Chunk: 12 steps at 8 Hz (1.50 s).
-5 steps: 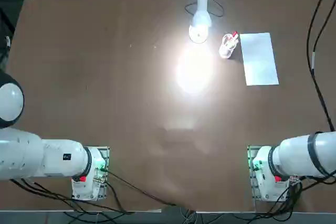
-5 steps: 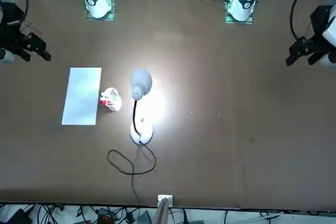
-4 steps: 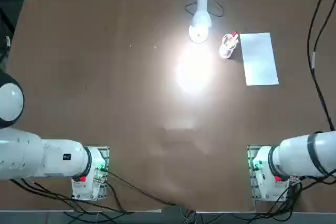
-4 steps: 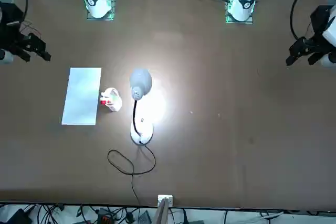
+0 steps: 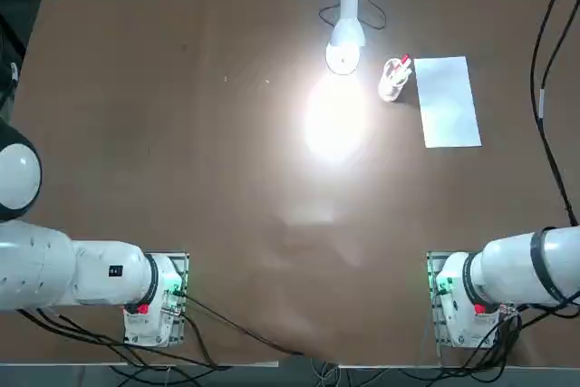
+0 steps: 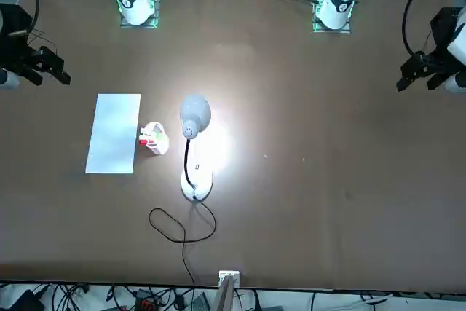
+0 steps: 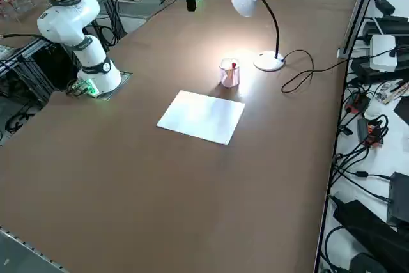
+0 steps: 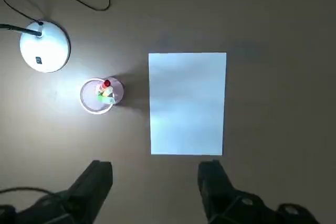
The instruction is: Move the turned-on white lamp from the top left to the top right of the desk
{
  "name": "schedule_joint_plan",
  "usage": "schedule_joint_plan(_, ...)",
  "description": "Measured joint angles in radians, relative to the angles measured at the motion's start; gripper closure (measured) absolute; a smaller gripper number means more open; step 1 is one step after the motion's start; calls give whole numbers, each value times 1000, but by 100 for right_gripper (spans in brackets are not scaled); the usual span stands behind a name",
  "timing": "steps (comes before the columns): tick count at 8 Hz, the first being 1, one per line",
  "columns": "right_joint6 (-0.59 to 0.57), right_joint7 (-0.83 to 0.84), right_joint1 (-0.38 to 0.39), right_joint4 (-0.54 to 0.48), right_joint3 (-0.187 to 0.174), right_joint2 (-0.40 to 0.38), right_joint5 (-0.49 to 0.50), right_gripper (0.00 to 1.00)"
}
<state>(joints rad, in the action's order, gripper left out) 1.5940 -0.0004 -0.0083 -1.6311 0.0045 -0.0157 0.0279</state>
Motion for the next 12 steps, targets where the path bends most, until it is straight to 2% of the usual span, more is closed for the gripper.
schedule_joint_plan(4, -11, 0, 1, 0, 2, 49, 3, 0)
schedule_joint_plan(6, -14, 21, 26, 0, 19, 95, 45, 0)
schedule_joint_plan(7, -27, 76, 76, 4, 30, 98, 55, 0)
schedule_joint_plan(10, -15, 323, 333, 17, 52, 74, 60, 1)
schedule_joint_plan(12, 158, 513, 466, 5, 53, 73, 52, 3)
